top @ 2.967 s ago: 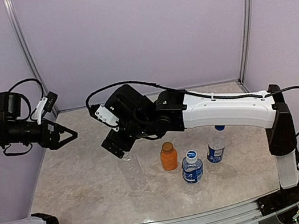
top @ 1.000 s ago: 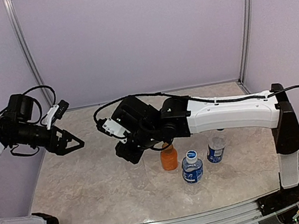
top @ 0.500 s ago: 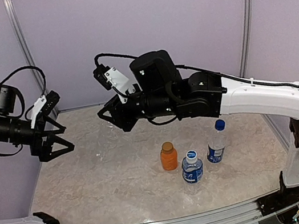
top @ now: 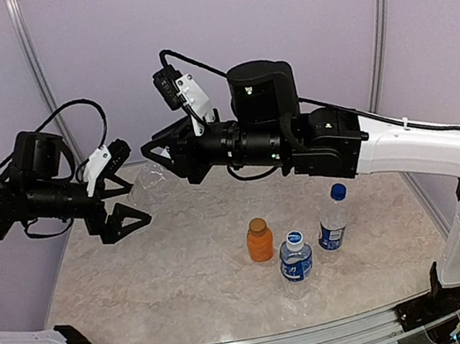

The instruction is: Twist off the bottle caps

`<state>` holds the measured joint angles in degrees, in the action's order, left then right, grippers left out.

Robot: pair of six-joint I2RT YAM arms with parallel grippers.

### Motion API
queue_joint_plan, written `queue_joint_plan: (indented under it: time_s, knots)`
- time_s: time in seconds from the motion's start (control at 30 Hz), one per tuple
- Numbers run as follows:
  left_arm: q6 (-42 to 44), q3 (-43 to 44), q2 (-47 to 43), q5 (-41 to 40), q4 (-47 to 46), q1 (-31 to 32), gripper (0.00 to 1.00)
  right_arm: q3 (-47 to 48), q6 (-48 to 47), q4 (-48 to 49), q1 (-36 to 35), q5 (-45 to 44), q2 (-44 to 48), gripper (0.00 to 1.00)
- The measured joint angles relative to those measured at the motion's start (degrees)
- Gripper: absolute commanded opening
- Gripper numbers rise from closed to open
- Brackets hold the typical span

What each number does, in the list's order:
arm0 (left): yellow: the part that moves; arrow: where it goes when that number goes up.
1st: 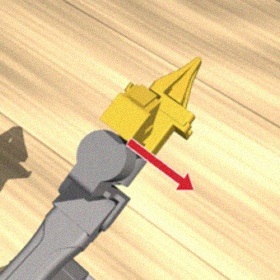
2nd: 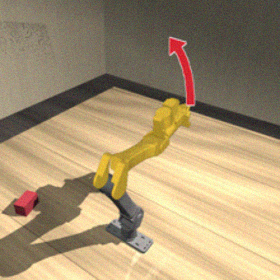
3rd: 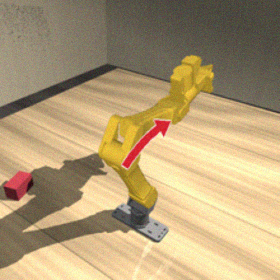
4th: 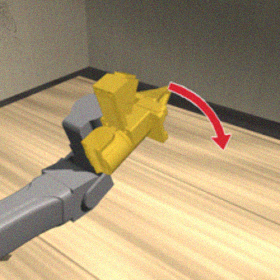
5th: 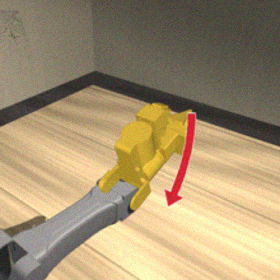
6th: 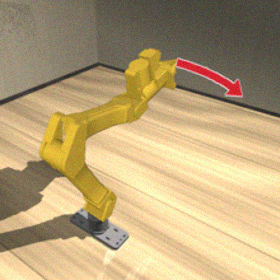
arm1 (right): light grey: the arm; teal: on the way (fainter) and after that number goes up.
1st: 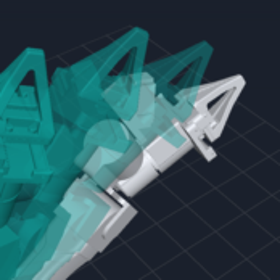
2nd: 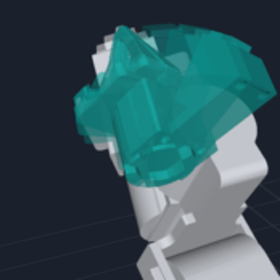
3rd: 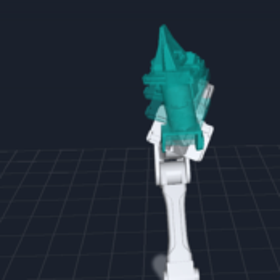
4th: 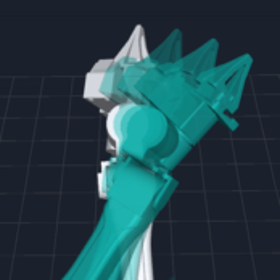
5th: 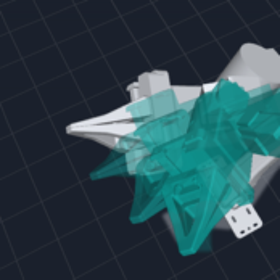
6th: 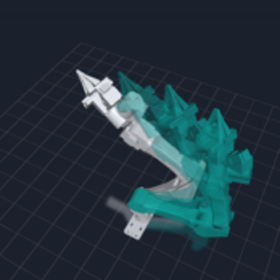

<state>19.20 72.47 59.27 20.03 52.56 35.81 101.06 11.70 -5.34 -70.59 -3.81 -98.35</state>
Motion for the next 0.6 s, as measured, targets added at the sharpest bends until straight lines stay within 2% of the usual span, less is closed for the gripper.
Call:
queue_joint_plan:
  time_s: [0.1, 0.33, 0.6]
  knots:
    - [-0.5, 0.3, 0.9, 0.1, -3.0, 0.0, 0.98, -1.0, 0.3, 0.9, 0.2, 0.3, 0.0, 0.0]
    - [-0.3, 0.3, 2.9, 1.6, -6.2, 0.2, 0.85, -4.2, 2.5, 4.0, 2.6, 2.1, 0.8, 0.0]
    - [1.6, -0.5, 3.5, 2.5, -8.5, 0.9, 0.89, -5.4, 4.2, 6.5, 3.5, 5.4, 1.0, 0.0]
